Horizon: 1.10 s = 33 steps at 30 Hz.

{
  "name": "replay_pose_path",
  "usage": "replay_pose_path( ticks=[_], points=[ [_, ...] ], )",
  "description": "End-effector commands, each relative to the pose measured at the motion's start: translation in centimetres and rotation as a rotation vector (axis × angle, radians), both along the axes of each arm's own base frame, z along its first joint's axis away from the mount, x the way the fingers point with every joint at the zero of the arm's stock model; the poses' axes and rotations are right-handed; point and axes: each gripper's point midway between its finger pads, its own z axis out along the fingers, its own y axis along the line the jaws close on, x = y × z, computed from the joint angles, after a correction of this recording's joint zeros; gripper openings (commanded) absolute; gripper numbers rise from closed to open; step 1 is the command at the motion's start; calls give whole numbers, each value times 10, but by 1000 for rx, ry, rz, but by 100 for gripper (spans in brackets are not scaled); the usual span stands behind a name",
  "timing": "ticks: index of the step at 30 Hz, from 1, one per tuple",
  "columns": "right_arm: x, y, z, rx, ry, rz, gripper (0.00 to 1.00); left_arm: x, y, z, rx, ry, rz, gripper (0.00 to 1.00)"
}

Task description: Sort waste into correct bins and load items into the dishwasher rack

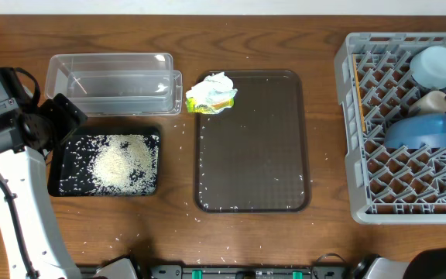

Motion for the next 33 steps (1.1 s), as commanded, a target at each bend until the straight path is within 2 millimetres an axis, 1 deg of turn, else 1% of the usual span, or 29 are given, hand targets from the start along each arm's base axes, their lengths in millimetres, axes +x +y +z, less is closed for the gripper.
replay_pose_path(
  ticks=[1, 9, 17, 27, 33],
  points=[
    [0, -3, -11, -14, 61, -32, 1, 0, 2, 4, 2, -9, 16, 90],
    [-16, 2, -24, 7, 153, -46, 1, 0, 2, 4, 2, -9, 16, 90],
    [-19, 4, -25, 16, 166, -43, 1, 0, 2, 4, 2, -9, 17, 90],
    [-32, 13, -32, 55, 225, -39, 1, 0, 2, 4, 2, -9, 16, 90],
    [-35, 14, -35, 61, 242, -40, 1, 0, 2, 4, 2, -9, 17, 90]
  ],
)
